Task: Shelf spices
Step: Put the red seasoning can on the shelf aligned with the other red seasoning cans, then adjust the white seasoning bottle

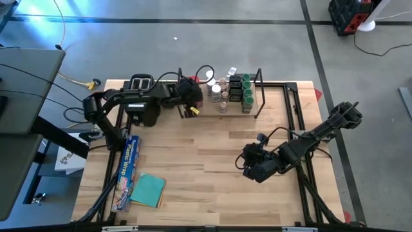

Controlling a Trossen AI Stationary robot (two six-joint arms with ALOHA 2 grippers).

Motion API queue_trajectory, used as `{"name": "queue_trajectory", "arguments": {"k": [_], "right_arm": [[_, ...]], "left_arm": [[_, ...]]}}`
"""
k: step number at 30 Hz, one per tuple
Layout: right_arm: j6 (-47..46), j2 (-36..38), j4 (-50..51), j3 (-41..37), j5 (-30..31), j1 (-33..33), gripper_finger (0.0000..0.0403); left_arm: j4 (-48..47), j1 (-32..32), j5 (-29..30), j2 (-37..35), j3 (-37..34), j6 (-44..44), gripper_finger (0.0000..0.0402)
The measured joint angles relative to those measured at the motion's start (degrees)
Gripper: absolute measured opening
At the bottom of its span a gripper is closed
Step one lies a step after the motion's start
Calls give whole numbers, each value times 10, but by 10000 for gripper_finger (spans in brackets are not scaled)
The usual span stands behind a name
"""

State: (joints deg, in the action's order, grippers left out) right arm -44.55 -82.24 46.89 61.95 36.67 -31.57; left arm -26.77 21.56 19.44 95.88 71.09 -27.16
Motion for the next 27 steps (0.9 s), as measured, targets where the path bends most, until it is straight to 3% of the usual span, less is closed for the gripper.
{"name": "queue_trajectory", "arguments": {"k": [11,19,22,27], "right_arm": [[2,0,0,0,0,0,117],[94,0,-31,0,45,17,117],[157,0,-56,0,60,66,112],[311,0,-152,0,-17,230,88]], "left_arm": [[-12,-35,115,-5,7,-50,256],[-21,-84,123,-26,41,-3,257],[-21,-95,147,-35,53,34,257],[-56,-127,223,-66,62,64,257]]}}
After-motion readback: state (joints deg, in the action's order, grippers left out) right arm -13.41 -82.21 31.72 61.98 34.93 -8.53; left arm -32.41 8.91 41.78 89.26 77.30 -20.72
